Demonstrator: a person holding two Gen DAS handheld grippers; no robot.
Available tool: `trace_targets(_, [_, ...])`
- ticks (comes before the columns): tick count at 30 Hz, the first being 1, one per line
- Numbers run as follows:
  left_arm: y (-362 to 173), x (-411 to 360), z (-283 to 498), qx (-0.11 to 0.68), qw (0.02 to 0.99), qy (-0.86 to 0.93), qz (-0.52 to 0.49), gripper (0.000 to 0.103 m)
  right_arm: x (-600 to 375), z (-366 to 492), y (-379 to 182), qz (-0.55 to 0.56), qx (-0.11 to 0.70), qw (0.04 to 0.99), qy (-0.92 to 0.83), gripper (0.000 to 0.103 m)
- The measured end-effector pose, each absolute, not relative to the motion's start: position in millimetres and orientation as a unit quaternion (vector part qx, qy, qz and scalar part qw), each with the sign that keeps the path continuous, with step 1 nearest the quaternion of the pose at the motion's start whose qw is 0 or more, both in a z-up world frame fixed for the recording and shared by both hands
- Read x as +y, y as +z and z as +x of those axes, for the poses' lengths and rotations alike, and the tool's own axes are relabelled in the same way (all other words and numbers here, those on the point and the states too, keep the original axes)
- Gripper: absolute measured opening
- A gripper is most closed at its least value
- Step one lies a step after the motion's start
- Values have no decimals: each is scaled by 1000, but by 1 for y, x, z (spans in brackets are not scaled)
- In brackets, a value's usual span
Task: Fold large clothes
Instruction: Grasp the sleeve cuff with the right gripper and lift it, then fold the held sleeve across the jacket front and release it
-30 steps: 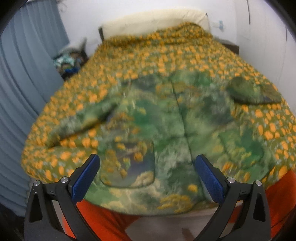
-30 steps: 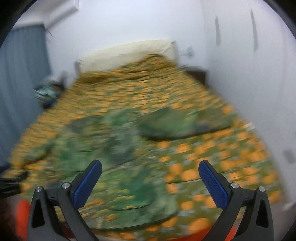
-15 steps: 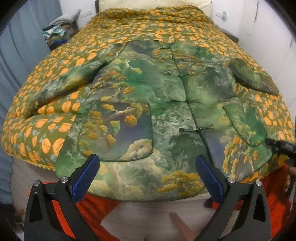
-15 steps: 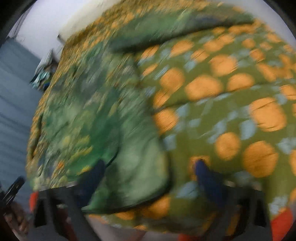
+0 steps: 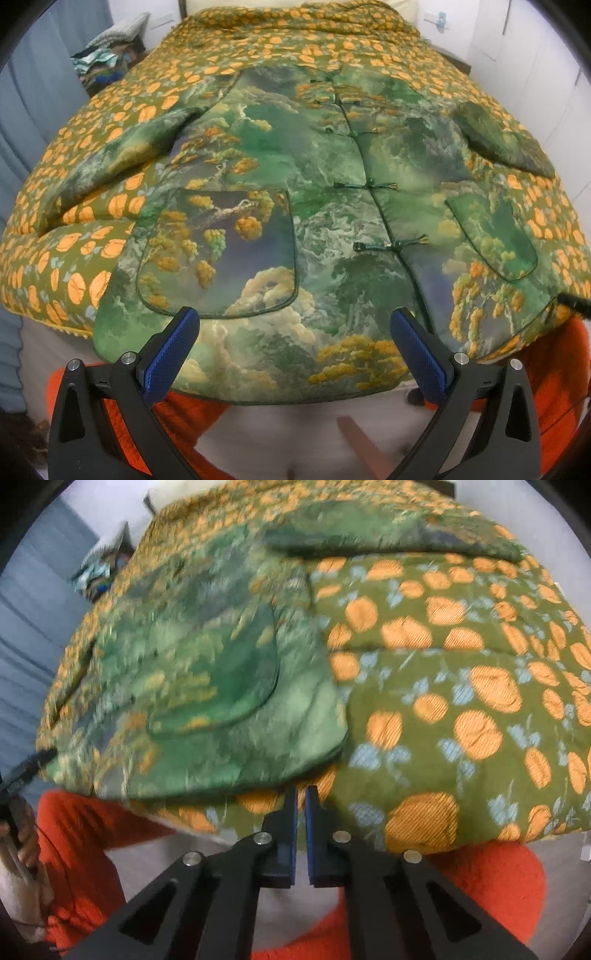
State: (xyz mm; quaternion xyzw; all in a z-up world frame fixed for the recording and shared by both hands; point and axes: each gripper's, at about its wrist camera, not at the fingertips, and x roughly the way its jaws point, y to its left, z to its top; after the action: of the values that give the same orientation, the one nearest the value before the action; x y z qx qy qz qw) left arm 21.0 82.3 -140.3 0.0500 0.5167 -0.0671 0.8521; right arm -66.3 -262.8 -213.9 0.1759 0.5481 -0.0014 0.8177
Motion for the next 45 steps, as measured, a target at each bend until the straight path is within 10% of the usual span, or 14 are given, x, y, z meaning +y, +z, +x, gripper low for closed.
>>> trace_targets(4, [-134,84,31,507,858,-62,44,103,-307,-54,-185,215,486,847,-28,94])
trace_targets(14, [-133,75,55,512,857,-45,32,103,-523,72,-196,388,332,850,-131,95])
trace_targets(20, [-147,66,65,534,844,-23,57,103,-605,120,-256,530,258,791,-166,70])
trace_targets(22, [-154,64,70,545,836,-20,59,103,-617,124,-267,557,247,771,-184,10])
trace_targets(34, [-134,20,74,501,857,-109,50,103,-610,82,-125,363,243,867,-241,8])
trace_targets(45, [-128,99,65,486,871,-66,-14,103,-277,220,53,151,200,961,122,8])
